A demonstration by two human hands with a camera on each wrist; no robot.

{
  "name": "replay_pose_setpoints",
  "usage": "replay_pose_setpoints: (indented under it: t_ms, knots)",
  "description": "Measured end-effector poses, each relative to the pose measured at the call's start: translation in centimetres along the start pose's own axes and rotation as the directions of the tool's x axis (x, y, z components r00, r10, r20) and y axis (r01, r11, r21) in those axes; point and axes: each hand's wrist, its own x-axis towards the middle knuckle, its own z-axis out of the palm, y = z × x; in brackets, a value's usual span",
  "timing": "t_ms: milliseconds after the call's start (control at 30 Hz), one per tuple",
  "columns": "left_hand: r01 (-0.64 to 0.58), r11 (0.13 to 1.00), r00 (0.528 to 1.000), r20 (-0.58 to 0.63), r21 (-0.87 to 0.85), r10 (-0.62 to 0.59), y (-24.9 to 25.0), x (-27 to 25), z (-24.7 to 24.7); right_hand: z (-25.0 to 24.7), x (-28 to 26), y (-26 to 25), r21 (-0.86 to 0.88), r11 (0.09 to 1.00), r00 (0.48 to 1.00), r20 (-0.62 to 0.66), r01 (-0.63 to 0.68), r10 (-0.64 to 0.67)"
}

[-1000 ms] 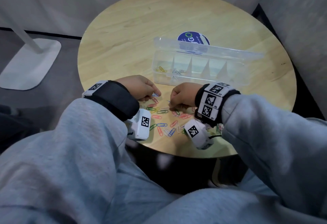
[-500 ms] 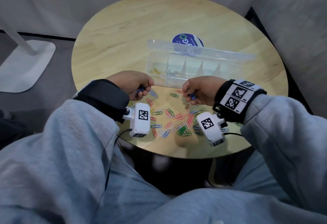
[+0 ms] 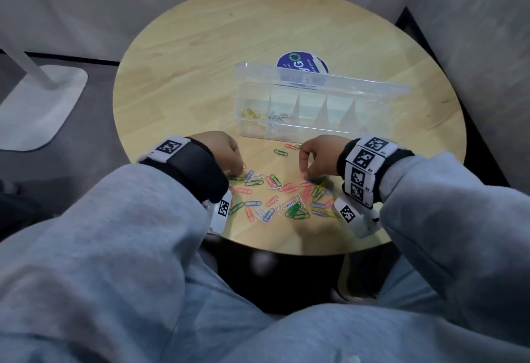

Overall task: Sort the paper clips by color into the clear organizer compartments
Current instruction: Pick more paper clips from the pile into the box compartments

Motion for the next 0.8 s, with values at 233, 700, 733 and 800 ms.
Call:
replay_pose_setpoints:
  t_ms: [233,700,733,800]
  knots:
    - [-0.004,0.993,1.000,-0.014,0.116,0.006,1.9,0.5,1.9,0.1,-0.1,1.9,-0.058,0.998,0.999,0.006,-0.033,0.034]
    - [0.027,0.946,1.000,0.014,-0.324,-0.024,1.9,0.0,0.5,0.7,-0.1,2.0,-0.047,0.998,0.999,-0.014,0.033,-0.033]
    - [0.023,0.924,1.000,0.025,-0.381,-0.014,2.0,-0.1,0.4,0.8,-0.1,1.7,-0.075,0.996,0.999,0.013,0.048,-0.047]
    - [0.001,0.854,0.999,0.031,-0.520,0.018,2.2,-0.4,0.2,1.0,0.2,1.4,-0.129,0.990,0.997,0.054,0.060,-0.054]
